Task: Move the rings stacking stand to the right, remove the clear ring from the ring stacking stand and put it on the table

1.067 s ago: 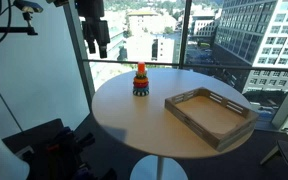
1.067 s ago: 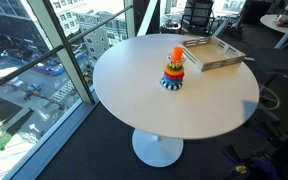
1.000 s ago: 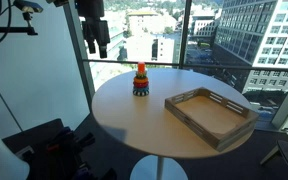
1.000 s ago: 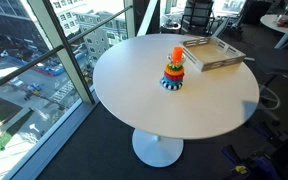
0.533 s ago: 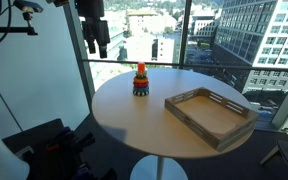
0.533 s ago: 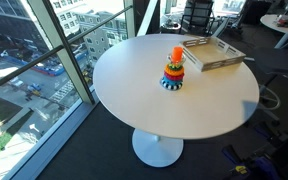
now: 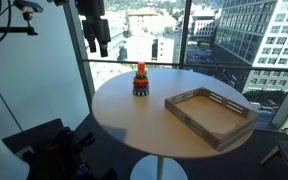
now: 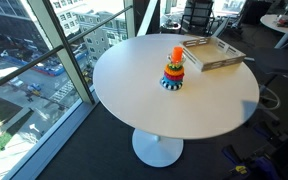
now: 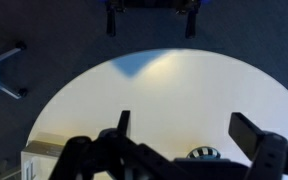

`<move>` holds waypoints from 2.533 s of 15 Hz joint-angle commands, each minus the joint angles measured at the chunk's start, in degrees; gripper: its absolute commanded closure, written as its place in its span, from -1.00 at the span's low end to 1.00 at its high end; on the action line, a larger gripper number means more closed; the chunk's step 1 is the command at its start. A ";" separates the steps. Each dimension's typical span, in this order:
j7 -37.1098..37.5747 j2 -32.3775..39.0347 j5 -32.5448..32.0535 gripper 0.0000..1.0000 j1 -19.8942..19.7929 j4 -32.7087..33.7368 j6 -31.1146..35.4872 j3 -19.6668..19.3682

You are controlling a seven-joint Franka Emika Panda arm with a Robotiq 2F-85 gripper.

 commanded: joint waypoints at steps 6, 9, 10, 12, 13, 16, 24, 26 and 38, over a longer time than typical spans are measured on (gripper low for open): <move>1.00 2.10 -0.16 -1.00 -0.25 6.22 3.90 1.43; 1.27 4.65 0.13 -1.00 0.04 8.79 5.49 2.02; 1.43 5.70 0.06 -1.00 0.03 9.71 6.10 2.25; 1.35 8.71 0.16 -1.00 0.17 12.15 6.85 2.50; 1.17 10.15 0.17 -1.00 0.22 13.25 7.34 2.57; 0.21 16.00 0.10 -1.00 0.44 17.87 8.74 2.66; -6.82 31.13 2.04 -1.00 2.45 31.84 8.94 2.43; -10.04 33.36 4.08 -1.00 2.65 34.42 7.75 2.44; -10.57 36.42 4.55 -1.00 2.42 36.37 5.07 2.74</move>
